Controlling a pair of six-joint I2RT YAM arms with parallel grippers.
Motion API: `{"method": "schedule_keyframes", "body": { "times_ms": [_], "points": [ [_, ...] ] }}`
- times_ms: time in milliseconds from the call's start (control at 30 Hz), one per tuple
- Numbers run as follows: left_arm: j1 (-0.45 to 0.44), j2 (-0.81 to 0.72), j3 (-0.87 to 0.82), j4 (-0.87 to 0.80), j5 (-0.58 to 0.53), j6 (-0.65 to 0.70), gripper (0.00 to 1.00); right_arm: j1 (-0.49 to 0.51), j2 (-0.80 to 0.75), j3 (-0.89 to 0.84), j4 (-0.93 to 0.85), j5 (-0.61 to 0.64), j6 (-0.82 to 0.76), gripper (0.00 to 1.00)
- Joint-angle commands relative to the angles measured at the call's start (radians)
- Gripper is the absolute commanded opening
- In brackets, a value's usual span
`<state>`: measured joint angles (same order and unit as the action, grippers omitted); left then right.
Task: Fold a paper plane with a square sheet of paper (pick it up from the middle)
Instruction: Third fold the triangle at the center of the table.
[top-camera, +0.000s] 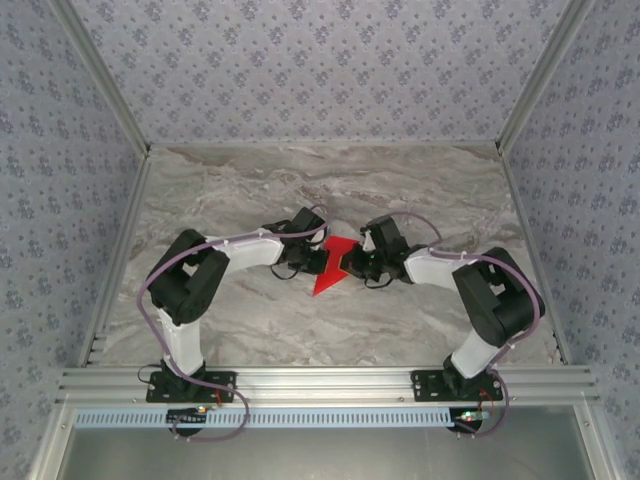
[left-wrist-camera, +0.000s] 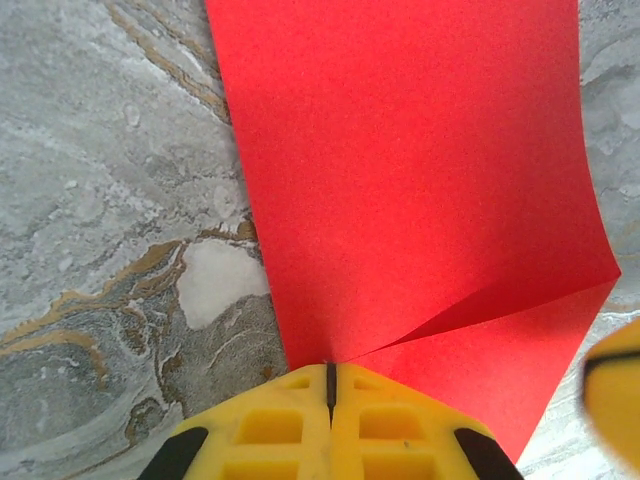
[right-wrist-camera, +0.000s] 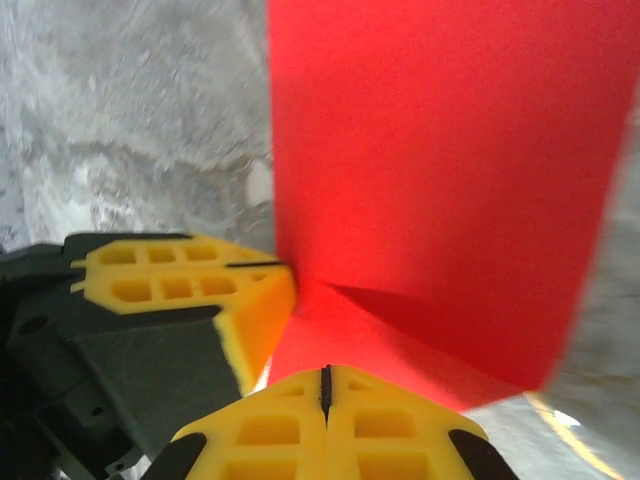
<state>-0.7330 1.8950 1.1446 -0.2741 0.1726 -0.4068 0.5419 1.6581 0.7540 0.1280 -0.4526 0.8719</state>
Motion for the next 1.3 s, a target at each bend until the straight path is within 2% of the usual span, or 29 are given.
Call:
{"method": "schedule_keyframes", "body": {
  "times_ms": [0,233,433,567,700,867,1267],
  "points": [
    [0.005,0.029,0.014,-0.051,0.004,0.034,0.0,0.012,0.055,0.021,0.026,-0.034,-0.002,0.0],
    [0.007,-0.022,0.018,-0.033,0.015,-0.04,0.0,0.005,0.113,0.009,0.013,0.006,0.012,0.0],
    [0.004,-0.188,-0.096,0.074,0.009,-0.233,0.2,0.003,0.118,-0.013,0.019,0.035,0.03,0.0],
    [-0.014,-0.268,-0.251,0.25,0.062,-0.414,0.23,0.005,0.12,-0.013,0.022,0.038,0.041,0.0],
    [-0.041,-0.278,-0.354,0.387,0.109,-0.539,0.14,0.006,0.121,-0.01,0.019,0.04,0.04,0.0],
    [-0.045,-0.235,-0.379,0.432,0.14,-0.584,0.02,0.007,0.123,-0.012,0.019,0.042,0.041,0.0],
    [-0.047,-0.2,-0.406,0.383,0.088,-0.59,0.0,0.004,0.117,-0.017,0.019,0.04,0.038,0.0]
  ]
}}
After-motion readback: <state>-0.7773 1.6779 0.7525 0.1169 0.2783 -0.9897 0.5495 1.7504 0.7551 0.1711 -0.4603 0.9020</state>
